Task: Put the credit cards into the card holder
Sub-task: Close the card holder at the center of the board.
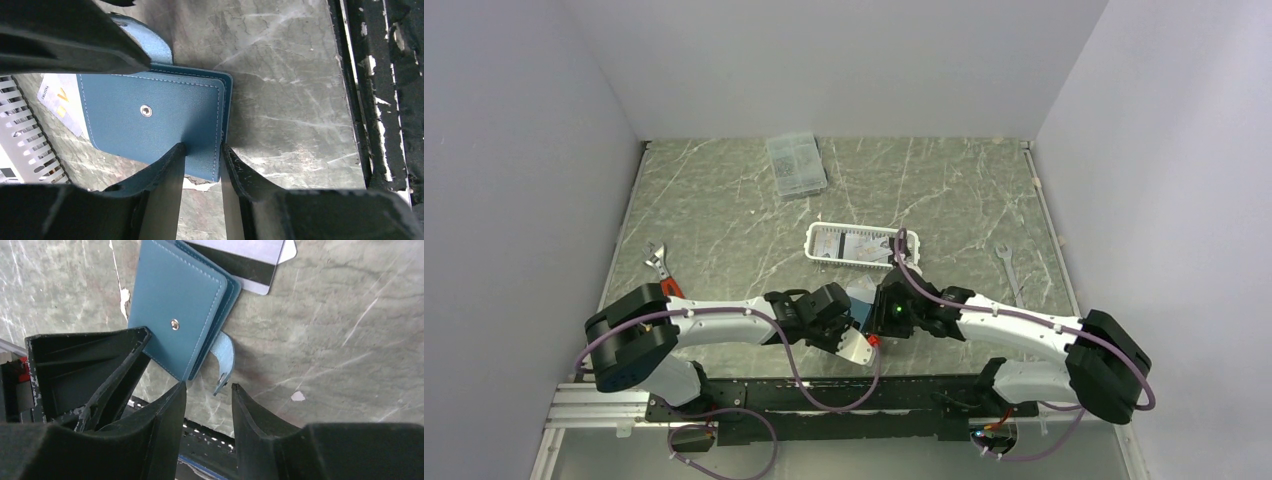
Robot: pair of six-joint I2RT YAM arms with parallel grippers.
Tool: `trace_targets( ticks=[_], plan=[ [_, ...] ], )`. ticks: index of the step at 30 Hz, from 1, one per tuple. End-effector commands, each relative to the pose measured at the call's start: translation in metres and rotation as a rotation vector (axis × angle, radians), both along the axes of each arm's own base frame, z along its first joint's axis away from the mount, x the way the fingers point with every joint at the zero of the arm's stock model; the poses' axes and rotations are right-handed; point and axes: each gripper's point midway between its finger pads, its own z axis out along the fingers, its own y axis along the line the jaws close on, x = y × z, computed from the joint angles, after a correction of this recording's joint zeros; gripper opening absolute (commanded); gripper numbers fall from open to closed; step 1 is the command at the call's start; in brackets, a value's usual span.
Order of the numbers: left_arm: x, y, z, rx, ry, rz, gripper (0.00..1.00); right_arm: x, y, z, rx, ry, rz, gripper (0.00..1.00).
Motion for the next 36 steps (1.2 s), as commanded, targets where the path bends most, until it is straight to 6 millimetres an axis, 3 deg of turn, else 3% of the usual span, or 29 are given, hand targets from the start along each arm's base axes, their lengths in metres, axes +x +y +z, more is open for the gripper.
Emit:
trace_targets(
  ticks=[1,11,16,27,36],
  plan=[
    [0.002,0.000,-0.005,0.020,0.006,0.038,0.36,-0.002,0.006,0.009,0.017,0.006,-0.015,0.38],
    [0.005,0.000,-0.003,0.010,-0.011,0.046,0.36,-0.002,-0.005,0.013,0.006,-0.014,-0.057,0.10],
    [0.004,-0.001,-0.002,0.007,-0.001,0.049,0.36,-0.001,-0.003,0.010,-0.002,-0.009,-0.051,0.03],
    [0.003,-0.001,-0.003,0.002,0.003,0.049,0.34,-0.005,-0.013,0.007,-0.060,0.005,-0.062,0.00],
    [0.003,-0.001,-0.003,0.002,0.007,0.050,0.33,0.013,0.010,0.043,0.025,-0.132,-0.028,0.00]
  ],
)
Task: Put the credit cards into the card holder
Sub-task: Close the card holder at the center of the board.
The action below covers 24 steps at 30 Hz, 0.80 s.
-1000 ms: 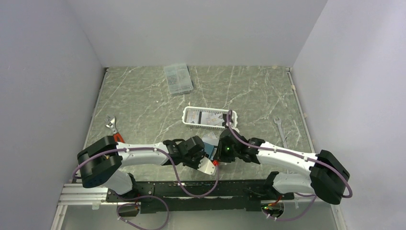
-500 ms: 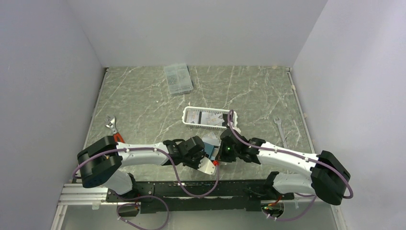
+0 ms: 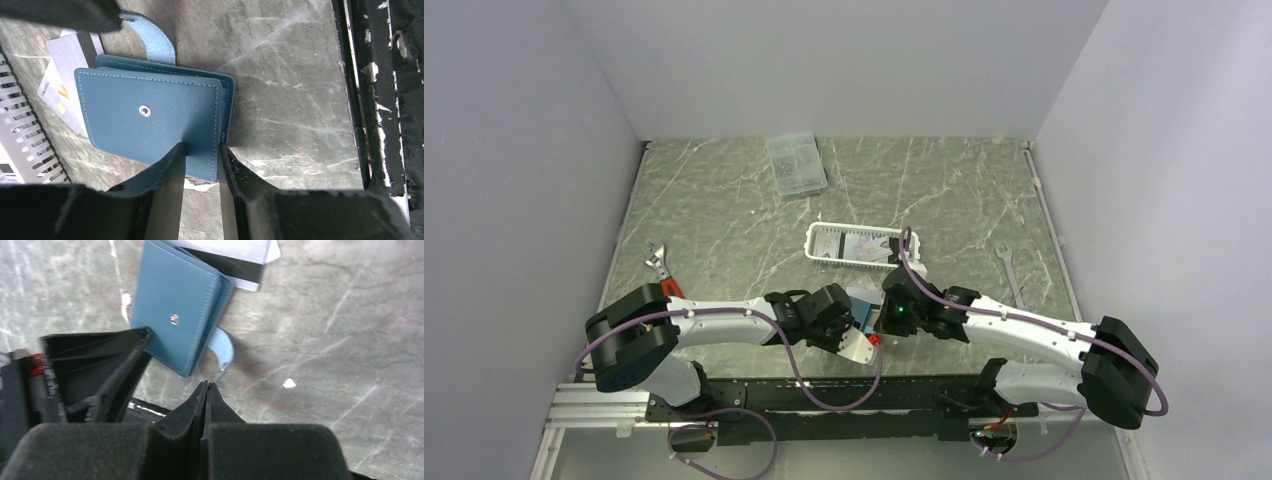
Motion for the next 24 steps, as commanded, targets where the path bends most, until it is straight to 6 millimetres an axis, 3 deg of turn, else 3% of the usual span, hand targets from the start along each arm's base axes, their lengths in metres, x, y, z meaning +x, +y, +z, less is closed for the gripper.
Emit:
trace_targets(
  ticks=[1,10,11,12,13,15,19,24],
  plan=[
    [0.001,-0.001,-0.003,0.003,0.008,0.012,0.33,0.022,0.024,0.040,0.083,-0.125,0.023,0.00],
    [0.000,0.000,-0.002,0.002,0.012,0.017,0.31,0.030,0.046,0.031,0.033,-0.094,0.096,0.00],
    [0.000,0.000,-0.001,0.000,0.012,0.018,0.31,0.028,0.040,0.030,0.010,-0.082,0.081,0.10],
    [-0.001,0.000,0.000,-0.003,0.013,0.016,0.31,0.026,0.033,0.031,-0.014,-0.069,0.062,0.33],
    [-0.001,0.001,0.000,-0.006,0.014,0.014,0.31,0.025,0.028,0.035,-0.022,-0.067,0.042,0.45],
    [-0.002,0.000,0.002,-0.013,0.015,0.012,0.31,0.023,0.017,0.041,-0.046,-0.060,0.003,0.55],
    [-0.001,-0.001,0.001,-0.010,0.014,0.016,0.31,0.016,0.008,0.040,-0.081,-0.027,-0.028,0.57],
    [-0.001,-0.002,0.004,-0.018,0.014,0.020,0.31,0.010,0.012,0.019,-0.080,0.026,-0.032,0.48]
  ],
)
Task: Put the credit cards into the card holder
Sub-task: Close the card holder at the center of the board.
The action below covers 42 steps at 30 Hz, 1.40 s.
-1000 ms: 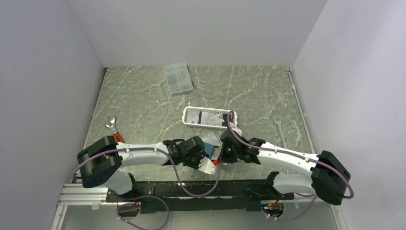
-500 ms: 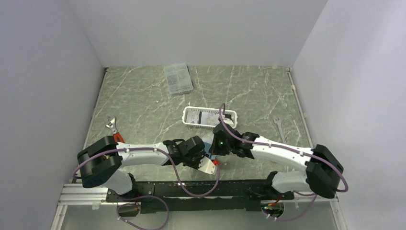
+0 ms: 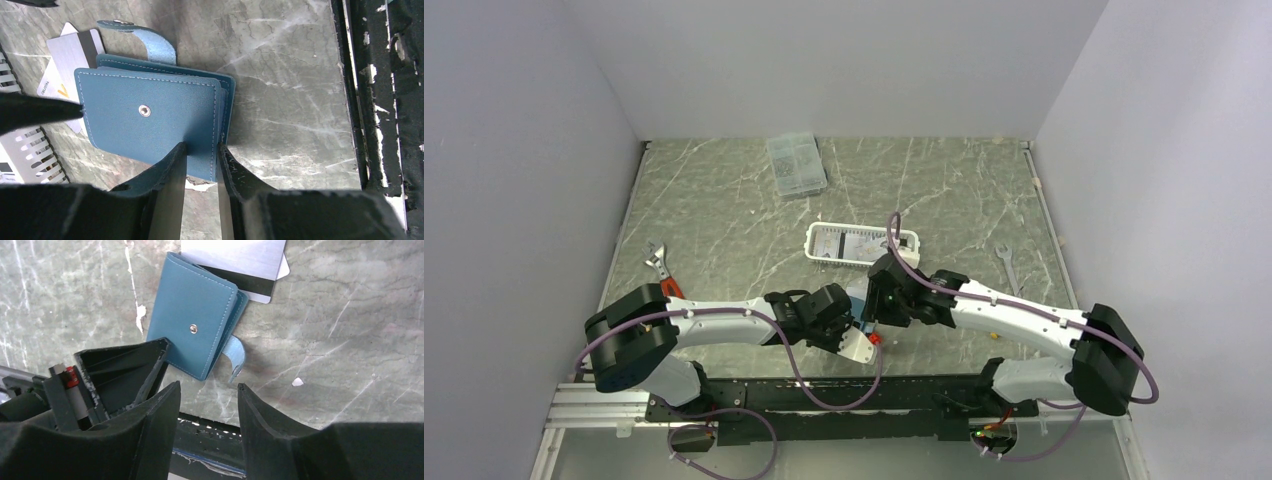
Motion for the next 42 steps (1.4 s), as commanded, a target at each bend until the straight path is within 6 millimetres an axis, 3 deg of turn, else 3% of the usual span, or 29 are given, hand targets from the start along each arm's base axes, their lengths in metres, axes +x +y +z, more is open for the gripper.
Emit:
trace_targets(
  ticks=[1,14,17,21,28,33,38,42],
  plan=[
    [0.000,-0.001,0.003,-0.011,0.008,0.013,0.31,-0.007,-0.002,-0.014,-0.023,0.054,-0.027,0.47],
    [0.001,-0.001,0.003,-0.016,0.002,0.016,0.29,-0.015,-0.005,-0.033,-0.027,0.097,-0.048,0.20],
    [0.000,0.000,0.003,-0.016,0.005,0.015,0.29,-0.014,-0.004,-0.035,-0.032,0.098,-0.046,0.20],
    [-0.001,0.000,0.004,-0.021,0.006,0.014,0.29,-0.010,0.000,-0.030,-0.033,0.080,-0.041,0.32],
    [-0.002,-0.001,0.006,-0.029,0.010,0.016,0.28,-0.007,-0.001,-0.033,-0.061,0.082,-0.051,0.21],
    [-0.004,0.000,0.006,-0.029,0.017,0.012,0.27,-0.003,-0.001,-0.030,-0.060,0.063,-0.064,0.00],
    [-0.005,0.000,0.006,-0.030,0.025,0.003,0.27,0.006,0.004,-0.019,-0.064,0.015,-0.052,0.00],
    [-0.010,-0.001,0.005,-0.035,0.043,-0.018,0.27,0.015,0.020,-0.010,-0.033,-0.029,0.016,0.00]
  ],
)
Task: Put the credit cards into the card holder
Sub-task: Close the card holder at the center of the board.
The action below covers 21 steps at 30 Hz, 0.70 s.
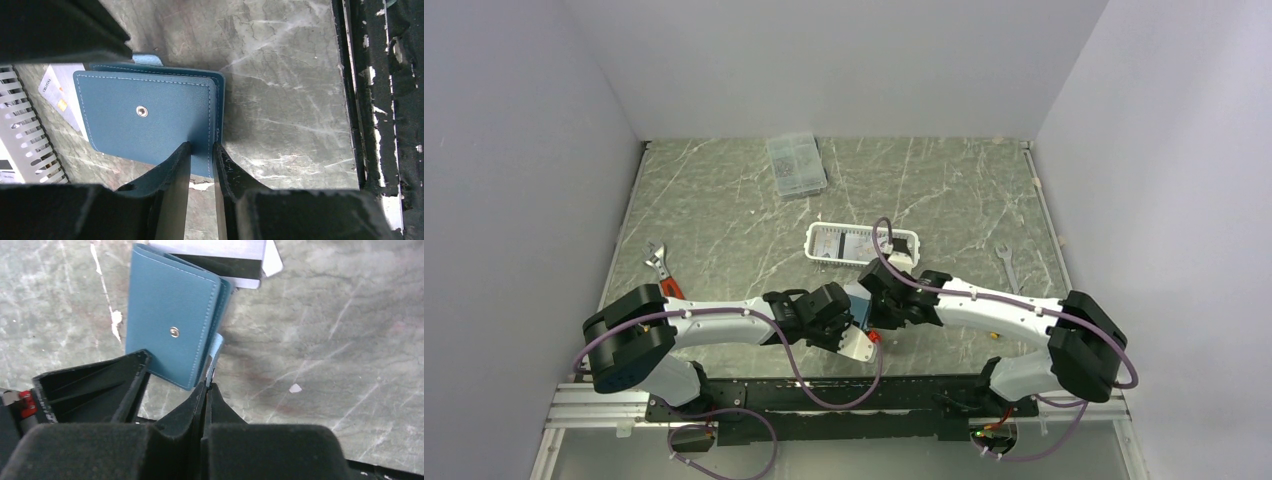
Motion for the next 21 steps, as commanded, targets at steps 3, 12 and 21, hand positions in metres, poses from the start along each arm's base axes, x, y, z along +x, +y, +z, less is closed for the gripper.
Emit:
trace_targets(
  ticks=[3,12,21],
  plan=[
    [-0.010,-0.002,0.000,-0.021,0.039,-0.034,0.27,0.022,0.036,0.021,0.039,-0.084,0.125,0.00],
    [-0.009,-0.003,0.002,-0.024,0.036,-0.038,0.27,0.027,0.057,-0.003,-0.010,-0.014,0.235,0.00],
    [-0.008,-0.005,0.004,-0.046,0.022,-0.043,0.27,0.029,0.056,-0.019,0.021,0.021,0.238,0.00]
  ],
)
